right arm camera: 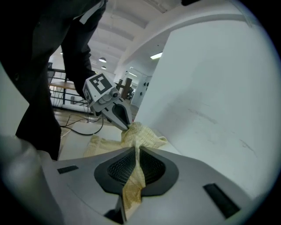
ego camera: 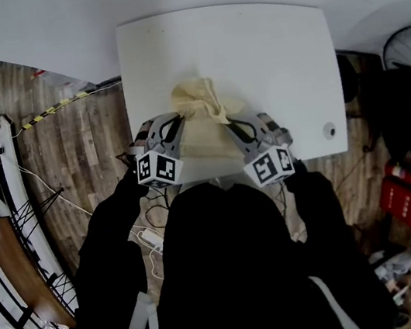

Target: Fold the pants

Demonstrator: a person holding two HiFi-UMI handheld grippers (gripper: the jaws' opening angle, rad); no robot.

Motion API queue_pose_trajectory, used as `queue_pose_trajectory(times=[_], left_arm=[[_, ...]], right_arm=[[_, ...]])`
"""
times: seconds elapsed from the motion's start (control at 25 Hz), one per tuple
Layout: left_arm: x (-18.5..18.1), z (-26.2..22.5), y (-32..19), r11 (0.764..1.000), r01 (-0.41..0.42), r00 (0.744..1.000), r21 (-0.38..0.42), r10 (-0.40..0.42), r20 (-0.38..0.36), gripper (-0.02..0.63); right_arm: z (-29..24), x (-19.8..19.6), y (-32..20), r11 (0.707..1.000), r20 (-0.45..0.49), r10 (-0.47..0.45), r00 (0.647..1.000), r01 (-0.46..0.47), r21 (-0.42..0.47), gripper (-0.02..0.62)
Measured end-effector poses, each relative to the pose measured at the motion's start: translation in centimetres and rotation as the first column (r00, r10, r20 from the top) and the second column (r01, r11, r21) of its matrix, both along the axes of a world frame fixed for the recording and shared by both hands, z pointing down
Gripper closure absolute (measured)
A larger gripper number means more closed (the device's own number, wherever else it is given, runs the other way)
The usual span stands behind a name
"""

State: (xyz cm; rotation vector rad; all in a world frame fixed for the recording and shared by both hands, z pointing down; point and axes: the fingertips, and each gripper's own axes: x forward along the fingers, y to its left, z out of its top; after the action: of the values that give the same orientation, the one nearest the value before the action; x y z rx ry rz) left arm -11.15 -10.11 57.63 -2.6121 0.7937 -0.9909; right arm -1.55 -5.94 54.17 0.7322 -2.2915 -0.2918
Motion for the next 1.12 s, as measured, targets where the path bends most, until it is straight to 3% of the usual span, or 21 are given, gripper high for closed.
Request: queue_pose_trajectory(times=[0.24,0.6,1.0,1.12], left_arm=[[0.0,2.2,4.0,0.994,-0.084,0.991,0.069,0.076,0.111,0.595],[0.0,5.8,8.8,0.977,-0.201,0.953,0.076,0.177,0.247,0.595],[-0.4,8.2,10.7,0.979,-0.205,0.937,0.015,0.192,0.290,0.594],[-0.7,8.7,11.7,0.974,-0.226,0.928,-0.024,0.223,0.299,0.545]], right_arm=[[3.3,-0.7,5.0,0.993,-0.066,-0.120,0.991,0.121,0.011,0.571],[7.7,-0.9,9.9,0.961,-0.199,-0.273,0.941,0.276,-0.009,0.571],[10.8,-0.3,11.9,0.951,-0.244,-0.308,0.919,0.297,-0.082,0.569],[11.4,0.0,12.7,0.945,-0.263,-0.326,0.908,0.305,-0.115,0.550]])
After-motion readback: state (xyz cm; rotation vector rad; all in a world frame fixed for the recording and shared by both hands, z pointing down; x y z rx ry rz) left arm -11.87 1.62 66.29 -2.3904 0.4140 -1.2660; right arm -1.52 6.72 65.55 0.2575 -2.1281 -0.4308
